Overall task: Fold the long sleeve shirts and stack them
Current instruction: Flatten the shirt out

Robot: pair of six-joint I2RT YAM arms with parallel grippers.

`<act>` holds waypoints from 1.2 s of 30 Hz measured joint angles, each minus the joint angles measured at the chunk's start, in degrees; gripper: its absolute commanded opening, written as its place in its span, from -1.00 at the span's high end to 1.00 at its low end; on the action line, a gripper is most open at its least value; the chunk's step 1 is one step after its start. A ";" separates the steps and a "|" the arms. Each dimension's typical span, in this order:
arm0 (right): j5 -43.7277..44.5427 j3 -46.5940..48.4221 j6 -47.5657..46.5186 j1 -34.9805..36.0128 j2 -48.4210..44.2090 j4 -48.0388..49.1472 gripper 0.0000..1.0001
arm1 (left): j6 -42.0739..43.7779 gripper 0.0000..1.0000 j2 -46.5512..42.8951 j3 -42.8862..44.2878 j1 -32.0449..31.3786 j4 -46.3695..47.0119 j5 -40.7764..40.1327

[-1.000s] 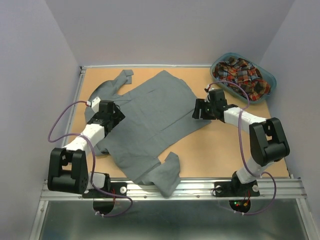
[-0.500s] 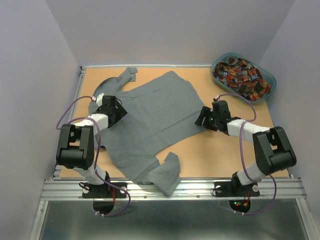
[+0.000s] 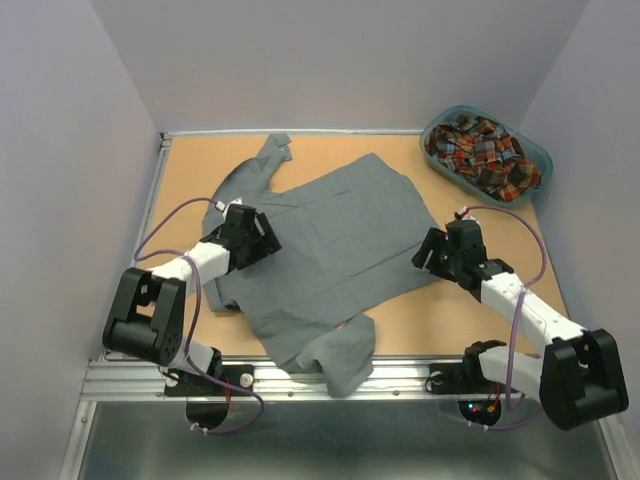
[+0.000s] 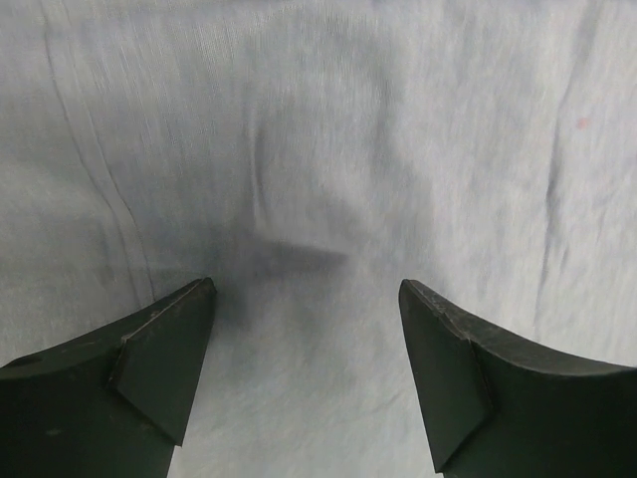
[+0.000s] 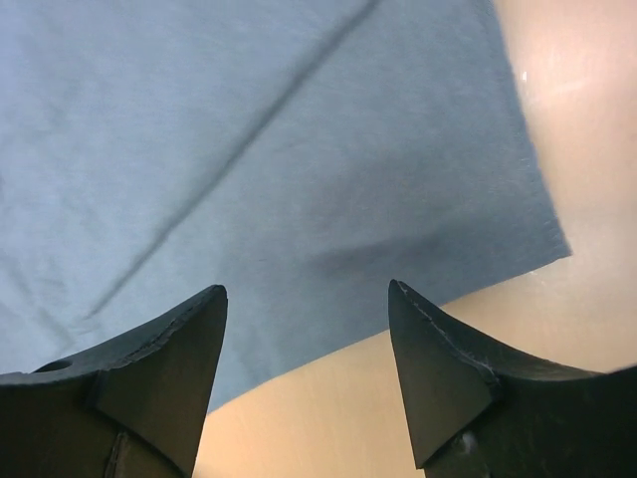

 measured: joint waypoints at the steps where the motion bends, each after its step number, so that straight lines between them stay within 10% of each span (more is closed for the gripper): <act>1: 0.02 0.22 -1.42 -0.02 -2.16 -0.42 -0.42 | 0.00 -0.75 -2.21 -1.18 -0.48 -1.79 0.46; 9: -4.61 11.37 -11.10 0.52 2.56 -1.68 -0.43 | 8.41 -0.75 -6.80 11.54 0.44 -11.67 -7.91; 23: -9.05 16.52 -15.69 4.46 18.86 2.29 -0.45 | 27.63 -0.68 26.82 50.21 3.34 -9.79 -15.06; 36: -10.40 15.98 -16.04 7.23 21.31 3.98 -0.46 | 46.25 -0.69 46.40 70.01 4.39 -10.05 -2.73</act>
